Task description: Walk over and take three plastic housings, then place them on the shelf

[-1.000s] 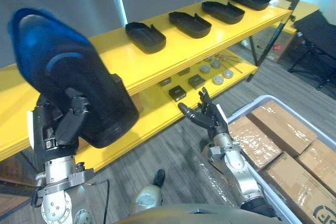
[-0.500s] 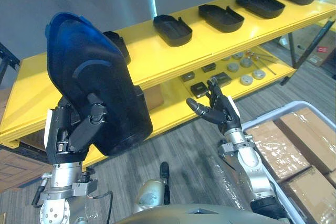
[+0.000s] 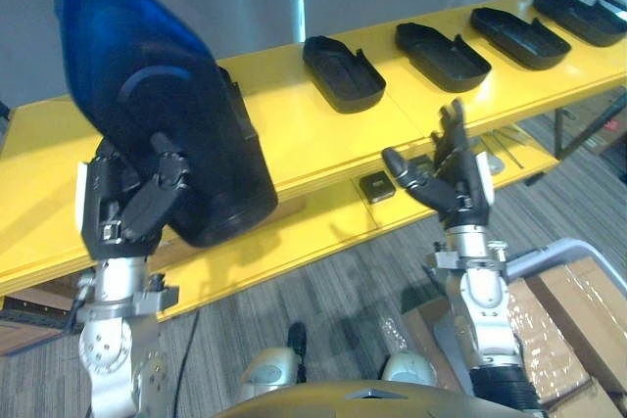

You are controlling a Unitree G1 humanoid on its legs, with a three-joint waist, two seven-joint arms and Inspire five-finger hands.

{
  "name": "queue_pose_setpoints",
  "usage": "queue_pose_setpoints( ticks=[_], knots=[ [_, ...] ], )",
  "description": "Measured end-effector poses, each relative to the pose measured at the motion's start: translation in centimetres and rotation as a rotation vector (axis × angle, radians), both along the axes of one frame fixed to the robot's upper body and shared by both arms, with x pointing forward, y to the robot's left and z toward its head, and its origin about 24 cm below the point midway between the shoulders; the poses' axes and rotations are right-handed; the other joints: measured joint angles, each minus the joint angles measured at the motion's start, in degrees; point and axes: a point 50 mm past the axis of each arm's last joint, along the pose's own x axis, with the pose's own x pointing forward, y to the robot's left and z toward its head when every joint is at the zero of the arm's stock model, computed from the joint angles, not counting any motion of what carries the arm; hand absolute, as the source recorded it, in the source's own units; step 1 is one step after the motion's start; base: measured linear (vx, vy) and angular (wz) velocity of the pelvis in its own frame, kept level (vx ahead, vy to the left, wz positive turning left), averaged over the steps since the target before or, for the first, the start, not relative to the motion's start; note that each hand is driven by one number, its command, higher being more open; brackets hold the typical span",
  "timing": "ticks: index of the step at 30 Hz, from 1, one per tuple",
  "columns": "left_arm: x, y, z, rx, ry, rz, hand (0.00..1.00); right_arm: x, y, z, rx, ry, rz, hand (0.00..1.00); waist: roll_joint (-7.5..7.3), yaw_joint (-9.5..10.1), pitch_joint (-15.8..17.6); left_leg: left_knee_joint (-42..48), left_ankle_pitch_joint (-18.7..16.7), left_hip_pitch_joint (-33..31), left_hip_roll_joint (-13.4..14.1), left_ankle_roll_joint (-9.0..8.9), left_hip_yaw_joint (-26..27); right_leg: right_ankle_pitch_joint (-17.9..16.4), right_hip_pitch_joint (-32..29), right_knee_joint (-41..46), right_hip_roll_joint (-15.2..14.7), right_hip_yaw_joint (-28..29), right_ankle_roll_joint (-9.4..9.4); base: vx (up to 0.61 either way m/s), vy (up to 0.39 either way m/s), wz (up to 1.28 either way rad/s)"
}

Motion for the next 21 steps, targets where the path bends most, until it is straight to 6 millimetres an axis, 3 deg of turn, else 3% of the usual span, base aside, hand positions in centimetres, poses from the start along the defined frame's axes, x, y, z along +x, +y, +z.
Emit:
queue_pose_setpoints(
  ticks=[1,2,3,5,8,18,19,20,21],
  knots=[
    [-0.1,0.1,-0.1,0.002,0.009,0.005,0.00,-0.1,0.1,0.6,-0.004,-0.033,0.007,1.00,-1.60,0.21,-0.6,-0.2,-0.4,0.8,-0.7,-0.67,-0.4,1.5,0.4,-3.7,-0.2,0.4,-0.97,0.19,-0.300,0.51],
    [-0.2,0.3,-0.2,0.003,0.018,0.014,0.00,-0.1,0.2,1.4,-0.011,-0.072,0.017,1.00,-2.88,0.52,-1.0,-0.4,-0.8,1.3,-1.5,-1.63,-1.3,5.1,1.4,-6.4,-0.2,0.9,-0.07,0.25,-0.388,0.71],
    [-0.3,0.1,-0.4,-0.009,0.030,0.012,0.00,-0.1,0.1,2.1,-0.031,-0.107,0.022,1.00,-1.76,0.50,-1.1,-0.9,-0.6,2.1,-0.2,-3.01,-1.1,7.5,3.2,-8.9,0.9,-0.8,0.32,0.27,-0.367,0.67],
    [-1.0,0.1,-0.9,-0.010,0.055,0.009,0.00,0.4,0.0,2.9,-0.060,-0.138,0.033,1.00,1.17,2.14,-2.7,-1.9,-0.2,1.9,4.0,-5.12,-1.0,11.8,7.1,-16.8,5.5,-3.5,-1.41,0.28,-0.268,0.27],
    [-1.4,-0.2,-0.8,-0.017,0.049,0.007,0.00,1.0,0.0,4.1,-0.068,-0.183,0.036,1.00,1.93,3.02,-3.2,-2.8,-0.2,1.9,6.4,-6.46,-1.0,13.4,9.7,-21.6,8.5,-5.6,-2.39,0.21,-0.169,0.22],
    [-2.6,-0.8,-1.3,-0.095,0.068,0.049,0.00,1.3,0.7,4.3,0.018,-0.192,0.135,1.00,2.06,4.07,-3.3,-2.9,-0.3,0.8,5.1,-6.18,-1.0,13.2,11.8,-23.6,7.2,-9.3,-1.99,0.06,-0.014,0.20],
    [-2.8,-0.9,-1.4,-0.095,0.075,0.049,0.00,1.4,0.9,4.2,0.019,-0.176,0.142,1.00,2.07,3.86,-3.3,-3.1,-1.4,0.6,5.4,-4.89,0.5,13.0,12.8,-23.6,7.0,-10.9,-1.81,-0.06,-0.022,0.79],
    [-2.7,-1.1,-1.4,-0.093,0.075,0.034,0.00,1.4,0.9,4.1,0.020,-0.171,0.136,1.00,1.96,2.59,-3.4,-2.4,-1.9,-0.1,6.6,-3.74,7.2,13.0,14.3,-24.1,6.8,-14.7,-1.71,-0.07,-0.045,1.08],
    [-2.6,-1.3,-1.4,-0.094,0.071,0.020,0.00,1.4,0.8,4.1,0.019,-0.174,0.127,1.00,1.99,1.79,-3.5,-2.3,-1.8,-0.4,7.3,-3.45,9.8,12.9,14.8,-24.2,6.4,-16.5,-1.69,-0.05,-0.023,1.46]
  ],
)
